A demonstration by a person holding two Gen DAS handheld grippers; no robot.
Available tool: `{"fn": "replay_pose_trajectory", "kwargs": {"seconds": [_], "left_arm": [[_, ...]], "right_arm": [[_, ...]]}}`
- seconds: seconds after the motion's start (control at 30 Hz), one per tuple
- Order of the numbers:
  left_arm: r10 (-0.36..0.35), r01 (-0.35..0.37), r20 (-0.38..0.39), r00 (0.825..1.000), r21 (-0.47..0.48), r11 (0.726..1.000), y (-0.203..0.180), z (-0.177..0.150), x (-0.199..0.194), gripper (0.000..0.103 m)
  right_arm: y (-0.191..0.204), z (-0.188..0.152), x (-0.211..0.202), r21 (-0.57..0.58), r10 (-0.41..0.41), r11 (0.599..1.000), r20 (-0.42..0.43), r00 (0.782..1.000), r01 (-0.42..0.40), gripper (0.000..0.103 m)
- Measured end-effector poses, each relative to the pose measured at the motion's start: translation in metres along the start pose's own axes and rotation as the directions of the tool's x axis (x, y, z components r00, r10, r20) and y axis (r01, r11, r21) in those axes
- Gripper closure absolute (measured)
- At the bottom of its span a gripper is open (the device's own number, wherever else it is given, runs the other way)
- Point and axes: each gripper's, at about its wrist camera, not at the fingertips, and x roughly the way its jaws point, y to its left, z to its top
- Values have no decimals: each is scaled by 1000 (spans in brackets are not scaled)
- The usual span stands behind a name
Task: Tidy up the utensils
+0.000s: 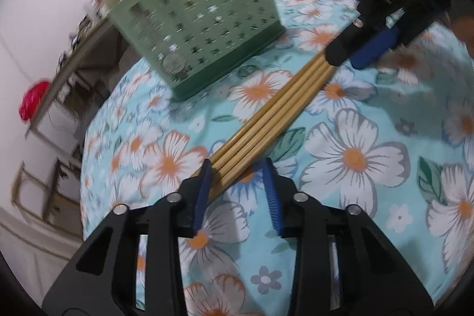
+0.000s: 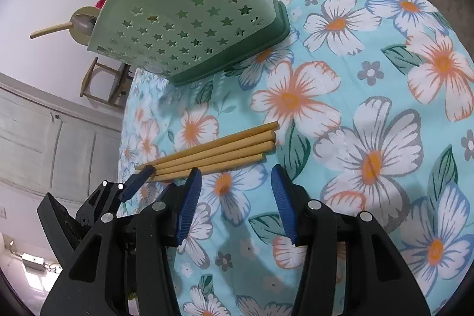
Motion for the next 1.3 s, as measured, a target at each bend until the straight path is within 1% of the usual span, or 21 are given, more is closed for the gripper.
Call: {"fn": "replay_pose_trajectory", "kwargs": {"seconds": [0.1, 0.23, 0.37, 0.47, 0.5, 0.57, 0.63, 0.67, 0.73, 0.77, 0.8, 0.83, 0.87, 0.93, 0.97, 1.03, 1.07, 1.13, 1.23, 1.27, 1.3], "left_arm": [[15, -15, 3, 1000, 82, 996, -9, 2, 1, 86], [26, -26, 6, 1000, 160, 987, -18, 2, -1, 89], [-33, 33, -1, 999, 179, 983, -23, 4, -12, 95], [-75, 80, -34, 997, 168, 982, -27, -2, -21, 95], [-86, 93, -50, 995, 155, 983, -26, -4, -24, 95], [-130, 138, -99, 987, 81, 987, -19, -9, -29, 95], [-196, 194, -144, 970, -27, 981, -7, -13, -32, 95], [-243, 229, -165, 956, -101, 968, 1, -15, -33, 95], [-317, 274, -184, 930, -225, 935, 15, -20, -33, 92], [-357, 297, -188, 915, -286, 911, 23, -22, -32, 90], [-401, 322, -183, 898, -347, 881, 30, -24, -30, 87], [-435, 345, -169, 885, -391, 853, 35, -26, -30, 85], [-469, 371, -143, 871, -435, 821, 41, -26, -30, 80], [-501, 404, -93, 860, -476, 781, 48, -22, -30, 76], [-508, 418, -69, 859, -479, 772, 49, -17, -30, 76], [-499, 424, -53, 865, -454, 783, 45, -6, -27, 76], [-490, 422, -54, 870, -433, 797, 40, 2, -22, 75], [-485, 421, -66, 872, -405, 811, 30, 17, -10, 76], [-501, 431, -90, 861, -397, 810, 16, 35, 14, 76], [-502, 429, -93, 860, -399, 810, 12, 37, 18, 76], [-494, 422, -94, 864, -400, 814, 8, 41, 22, 76]], "right_arm": [[-4, -2, -4, 3, 6, 1000, 2, 1000, -6, 55], [-5, -3, -7, 3, 6, 1000, 3, 1000, -6, 55], [-6, -2, -10, 6, 1, 1000, 8, 1000, -1, 55], [-9, -2, -12, 16, 0, 1000, 14, 1000, 0, 55], [-10, -2, -14, 19, -2, 1000, 16, 1000, 1, 55], [-12, -2, -17, 21, -3, 1000, 19, 1000, 3, 55], [-15, -2, -20, 24, -5, 1000, 21, 1000, 5, 55], [-15, -2, -20, 26, -4, 1000, 21, 1000, 4, 55], [-17, -1, -20, 31, -2, 1000, 20, 1000, 1, 55], [-17, -1, -19, 32, -2, 999, 20, 1000, 1, 55], [-17, -1, -19, 33, -2, 999, 20, 1000, 1, 55], [-18, -1, -20, 34, -2, 999, 20, 1000, 1, 55], [-19, -1, -21, 36, -2, 999, 21, 1000, 1, 55], [-18, -2, -22, 39, -2, 999, 23, 1000, 1, 55], [-18, -2, -22, 41, -4, 999, 26, 1000, 3, 55], [-18, -3, -23, 46, -8, 999, 29, 1000, 6, 55], [-18, -3, -23, 49, -8, 999, 30, 1000, 6, 55], [-18, -4, -25, 52, -11, 999, 31, 999, 9, 55], [-18, -6, -28, 56, -14, 998, 37, 999, 12, 55], [-18, -6, -29, 58, -13, 998, 39, 999, 11, 55], [-19, -6, -30, 63, -12, 998, 42, 999, 9, 55]]}}
